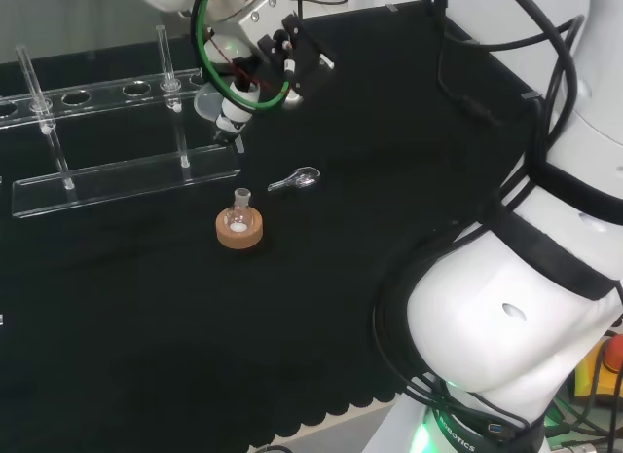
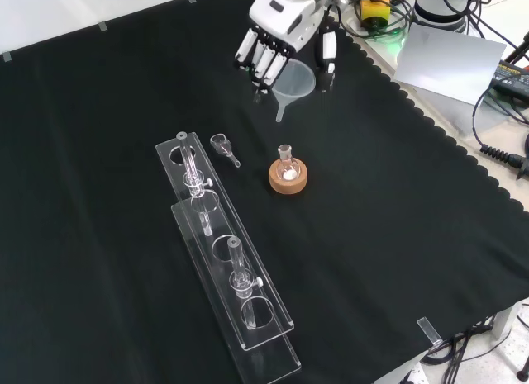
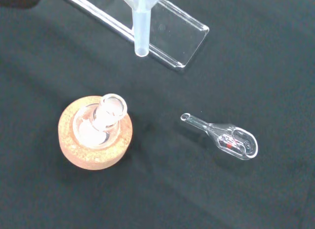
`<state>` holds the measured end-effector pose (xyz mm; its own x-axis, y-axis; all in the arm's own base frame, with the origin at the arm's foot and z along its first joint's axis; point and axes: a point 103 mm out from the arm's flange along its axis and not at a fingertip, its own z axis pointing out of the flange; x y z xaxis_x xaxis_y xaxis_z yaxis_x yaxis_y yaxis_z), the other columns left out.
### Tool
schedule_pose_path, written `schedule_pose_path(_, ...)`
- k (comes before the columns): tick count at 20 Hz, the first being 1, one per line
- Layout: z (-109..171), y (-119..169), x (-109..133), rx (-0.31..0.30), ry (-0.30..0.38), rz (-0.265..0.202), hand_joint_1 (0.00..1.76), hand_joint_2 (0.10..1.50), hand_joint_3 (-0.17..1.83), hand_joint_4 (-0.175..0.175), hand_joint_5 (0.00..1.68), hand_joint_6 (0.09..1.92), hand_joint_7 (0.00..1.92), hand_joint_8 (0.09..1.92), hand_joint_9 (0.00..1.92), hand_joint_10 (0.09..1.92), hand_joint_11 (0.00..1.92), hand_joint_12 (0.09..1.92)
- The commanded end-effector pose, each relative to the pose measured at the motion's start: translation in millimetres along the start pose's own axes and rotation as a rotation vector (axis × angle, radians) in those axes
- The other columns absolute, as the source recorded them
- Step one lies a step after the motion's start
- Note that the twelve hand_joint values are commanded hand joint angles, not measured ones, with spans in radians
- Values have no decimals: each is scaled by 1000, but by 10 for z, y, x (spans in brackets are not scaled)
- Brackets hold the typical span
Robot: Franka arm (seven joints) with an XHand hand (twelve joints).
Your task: Put the funnel back on the funnel stand.
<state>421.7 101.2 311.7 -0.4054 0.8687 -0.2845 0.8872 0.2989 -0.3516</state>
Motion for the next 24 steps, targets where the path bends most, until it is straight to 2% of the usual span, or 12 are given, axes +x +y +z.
schedule_pose_path(1, -79, -48, -87, -14, 55, 10, 666, 751, 371, -50, 584, 204, 678, 688, 980, 499, 430, 1317)
schedule_pose_path(5, -128, 14, -169, -33, 137, 20, 666, 749, 374, -49, 579, 210, 675, 690, 977, 500, 430, 1318)
schedule_pose_path(12, -282, 228, -500, -63, 148, 58, 665, 747, 381, -49, 572, 221, 671, 695, 974, 505, 432, 1318)
schedule_pose_path(24, -483, 796, -900, -81, 176, 49, 663, 742, 390, -50, 563, 241, 667, 702, 971, 511, 437, 1318)
